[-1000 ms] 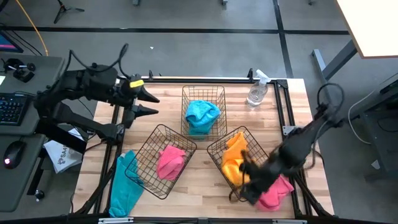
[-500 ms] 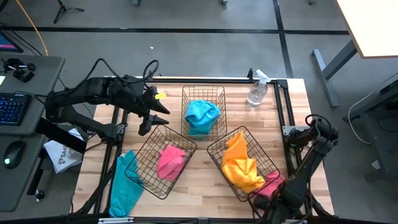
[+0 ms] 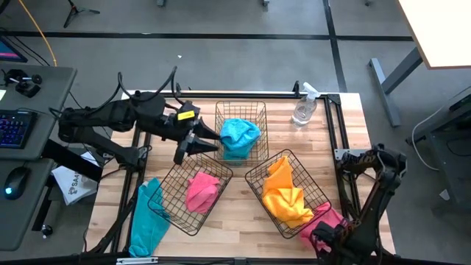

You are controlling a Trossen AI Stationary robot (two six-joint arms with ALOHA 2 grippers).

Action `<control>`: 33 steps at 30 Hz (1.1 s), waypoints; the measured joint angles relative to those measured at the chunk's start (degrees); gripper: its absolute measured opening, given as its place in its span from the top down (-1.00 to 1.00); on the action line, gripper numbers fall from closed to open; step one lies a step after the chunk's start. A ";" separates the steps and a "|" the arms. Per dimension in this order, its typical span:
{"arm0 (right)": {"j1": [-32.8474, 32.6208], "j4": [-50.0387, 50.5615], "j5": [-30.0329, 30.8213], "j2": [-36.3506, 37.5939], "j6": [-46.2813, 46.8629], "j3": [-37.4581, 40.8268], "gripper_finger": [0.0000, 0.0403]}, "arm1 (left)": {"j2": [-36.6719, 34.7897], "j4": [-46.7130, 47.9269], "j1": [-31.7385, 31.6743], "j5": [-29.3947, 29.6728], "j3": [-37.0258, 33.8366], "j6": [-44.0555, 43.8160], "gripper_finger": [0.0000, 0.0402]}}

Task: Sort microfiber towel by color & place in baskets
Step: Put the pink microfiber cloth into the bottom left wire basket

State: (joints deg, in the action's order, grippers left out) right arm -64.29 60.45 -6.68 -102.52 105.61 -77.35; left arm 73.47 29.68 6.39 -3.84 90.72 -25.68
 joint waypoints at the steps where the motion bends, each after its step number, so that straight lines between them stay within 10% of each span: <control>1: -0.18 -0.28 0.46 0.00 0.33 0.83 -0.50 | 0.11 -0.86 0.30 0.19 0.02 -0.76 0.07; 16: -0.31 -7.78 4.09 0.02 2.53 10.44 -0.43 | 0.57 -2.87 1.30 3.09 0.00 -2.66 0.07; 23: -0.26 -9.29 4.72 0.02 1.88 10.24 0.82 | -0.09 -2.88 1.26 2.94 0.00 -1.66 0.07; 33: -0.94 3.41 8.24 1.92 -7.89 -16.37 0.98 | -4.96 -4.70 -0.49 3.04 0.00 3.96 0.07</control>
State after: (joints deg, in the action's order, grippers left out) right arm -65.23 63.85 1.57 -100.60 97.72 -93.72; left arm 68.50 24.98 5.90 -0.80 90.72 -21.71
